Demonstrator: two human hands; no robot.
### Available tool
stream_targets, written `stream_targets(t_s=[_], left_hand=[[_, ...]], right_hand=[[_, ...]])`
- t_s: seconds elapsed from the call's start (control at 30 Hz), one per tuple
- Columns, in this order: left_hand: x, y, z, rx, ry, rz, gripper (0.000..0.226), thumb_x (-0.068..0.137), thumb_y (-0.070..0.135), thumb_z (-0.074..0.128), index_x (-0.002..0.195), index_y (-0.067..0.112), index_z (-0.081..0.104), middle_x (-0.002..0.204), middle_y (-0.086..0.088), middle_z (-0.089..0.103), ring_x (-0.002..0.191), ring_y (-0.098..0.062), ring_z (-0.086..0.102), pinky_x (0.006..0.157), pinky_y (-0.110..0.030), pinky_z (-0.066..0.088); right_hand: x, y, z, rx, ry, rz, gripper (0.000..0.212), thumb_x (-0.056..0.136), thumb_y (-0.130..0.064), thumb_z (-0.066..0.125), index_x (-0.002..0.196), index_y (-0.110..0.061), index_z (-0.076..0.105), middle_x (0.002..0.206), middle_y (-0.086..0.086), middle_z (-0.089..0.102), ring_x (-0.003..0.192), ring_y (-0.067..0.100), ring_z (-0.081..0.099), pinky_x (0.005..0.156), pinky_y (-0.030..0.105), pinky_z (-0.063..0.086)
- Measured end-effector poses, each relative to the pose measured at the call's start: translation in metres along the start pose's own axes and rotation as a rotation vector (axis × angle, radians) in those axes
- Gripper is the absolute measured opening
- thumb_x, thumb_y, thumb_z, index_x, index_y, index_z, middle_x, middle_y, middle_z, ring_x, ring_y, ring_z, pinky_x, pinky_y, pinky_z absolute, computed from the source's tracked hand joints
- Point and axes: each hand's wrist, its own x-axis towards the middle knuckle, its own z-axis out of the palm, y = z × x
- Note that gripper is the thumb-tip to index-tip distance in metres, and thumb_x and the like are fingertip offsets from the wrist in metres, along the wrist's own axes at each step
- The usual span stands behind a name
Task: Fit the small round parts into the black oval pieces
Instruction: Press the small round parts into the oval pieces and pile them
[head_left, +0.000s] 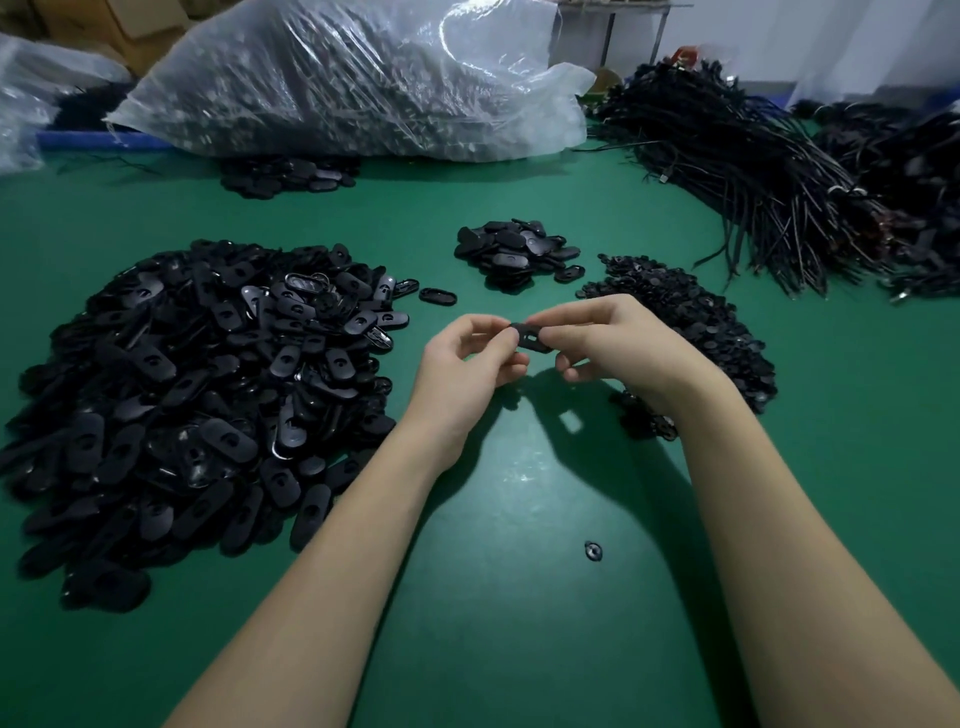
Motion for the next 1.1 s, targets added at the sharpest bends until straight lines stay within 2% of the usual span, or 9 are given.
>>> stream_targets(t_s=[0.07,0.13,0.23,0.37,0.53,0.7,0.87,1.0,1.1], left_hand=[[0.0,0.0,-0.001,0.008,-0.025,0.002,0.002,0.097,0.009,0.064,0.097,0.01,0.066,0.093,-0.008,0.07,0.078,-0.013,0.072,0.077,-0.022,0.057],[-0.001,0.002,-0.003,-0.035,-0.039,-0.022,0.002,0.097,0.008,0.065,0.095,0.01,0.065,0.086,-0.004,0.073,0.081,-0.014,0.073,0.078,-0.023,0.057],[-0.002,0.005,-0.003,-0.118,-0.036,-0.06,0.006,0.097,0.005,0.063,0.092,0.009,0.061,0.086,-0.005,0.075,0.083,-0.017,0.074,0.077,-0.022,0.057],[-0.001,0.007,-0.004,-0.18,-0.036,-0.083,0.005,0.098,0.002,0.059,0.099,0.007,0.061,0.097,-0.013,0.075,0.086,-0.019,0.075,0.075,-0.02,0.057],[-0.004,0.008,-0.005,-0.159,-0.077,-0.069,0.022,0.099,-0.001,0.057,0.111,0.011,0.071,0.108,-0.015,0.075,0.091,-0.019,0.075,0.079,-0.02,0.057],[-0.006,0.01,-0.004,-0.173,-0.11,-0.069,0.023,0.098,-0.003,0.056,0.11,0.008,0.072,0.104,-0.012,0.077,0.093,-0.02,0.075,0.079,-0.019,0.057],[-0.007,0.011,-0.004,-0.17,-0.116,-0.07,0.019,0.096,-0.003,0.06,0.104,0.008,0.072,0.099,-0.01,0.078,0.095,-0.022,0.075,0.08,-0.021,0.058],[-0.007,0.012,-0.004,-0.175,-0.109,-0.083,0.013,0.094,-0.002,0.063,0.1,0.008,0.07,0.094,-0.01,0.078,0.092,-0.022,0.076,0.079,-0.022,0.059],[-0.007,0.012,-0.004,-0.172,-0.118,-0.082,0.011,0.095,0.001,0.064,0.103,0.006,0.068,0.095,-0.012,0.078,0.09,-0.021,0.075,0.08,-0.022,0.059]], right_hand=[[-0.004,-0.003,-0.005,-0.046,-0.045,0.01,0.019,0.099,-0.01,0.064,0.112,-0.017,0.077,0.092,0.002,0.076,0.065,0.007,0.063,0.066,0.02,0.058],[-0.007,-0.005,-0.013,-0.151,0.002,0.01,0.019,0.1,-0.015,0.062,0.113,-0.02,0.076,0.097,-0.002,0.078,0.067,0.008,0.066,0.065,0.02,0.059],[-0.011,-0.004,-0.035,-0.552,0.152,0.007,0.018,0.097,-0.024,0.062,0.1,-0.032,0.077,0.093,-0.01,0.075,0.075,0.005,0.069,0.066,0.019,0.049],[-0.023,0.001,-0.059,-0.713,0.077,0.116,0.006,0.087,-0.035,0.078,0.083,-0.04,0.078,0.08,-0.013,0.074,0.074,0.0,0.065,0.064,0.017,0.042],[-0.026,0.003,-0.057,-0.682,-0.019,0.141,0.01,0.074,-0.039,0.089,0.08,-0.042,0.08,0.068,-0.024,0.071,0.054,-0.011,0.06,0.065,0.02,0.043],[-0.021,0.005,-0.048,-0.706,0.03,0.128,0.01,0.074,-0.035,0.089,0.074,-0.038,0.079,0.073,-0.018,0.065,0.069,-0.005,0.056,0.059,0.018,0.038],[-0.02,0.003,-0.047,-0.757,0.011,0.088,0.01,0.082,-0.031,0.084,0.076,-0.029,0.076,0.07,-0.013,0.062,0.068,0.003,0.054,0.058,0.021,0.037],[-0.024,-0.003,-0.043,-0.398,-0.014,-0.097,0.006,0.092,-0.024,0.077,0.088,-0.019,0.076,0.063,-0.013,0.069,0.054,-0.003,0.057,0.054,0.008,0.043],[-0.023,-0.009,-0.036,-0.145,0.037,-0.129,0.003,0.091,-0.019,0.077,0.092,-0.016,0.078,0.068,-0.005,0.068,0.06,0.005,0.058,0.055,0.017,0.048]])
